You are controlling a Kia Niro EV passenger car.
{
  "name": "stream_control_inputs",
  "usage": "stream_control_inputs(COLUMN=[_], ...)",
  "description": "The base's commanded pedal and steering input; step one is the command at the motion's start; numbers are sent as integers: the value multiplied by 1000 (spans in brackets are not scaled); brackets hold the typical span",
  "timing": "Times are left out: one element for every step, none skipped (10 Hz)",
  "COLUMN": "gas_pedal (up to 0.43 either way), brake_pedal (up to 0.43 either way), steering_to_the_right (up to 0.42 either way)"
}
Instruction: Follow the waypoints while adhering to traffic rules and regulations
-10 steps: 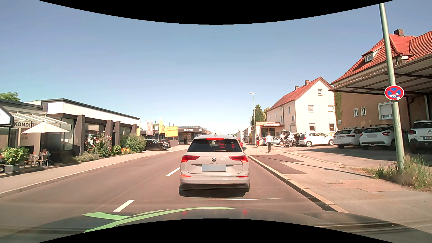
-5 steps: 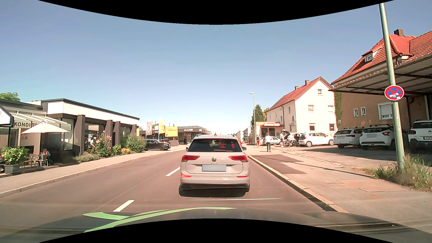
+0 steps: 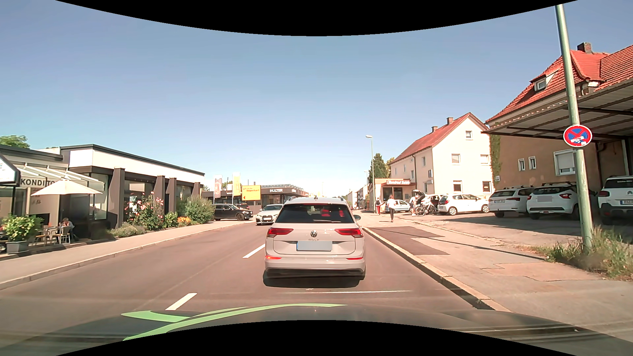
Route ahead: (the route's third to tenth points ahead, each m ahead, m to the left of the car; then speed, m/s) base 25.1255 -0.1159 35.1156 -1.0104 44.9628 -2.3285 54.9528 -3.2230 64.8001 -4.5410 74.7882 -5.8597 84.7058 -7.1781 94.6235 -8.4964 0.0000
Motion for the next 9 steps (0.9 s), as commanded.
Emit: stream_control_inputs(gas_pedal=[0,0,0,0,0,0,0,0,0], brake_pedal=[305,323,384,427,433,409,372,152,6], steering_to_the_right=[13,12,12,13,13,12,13,12,13])
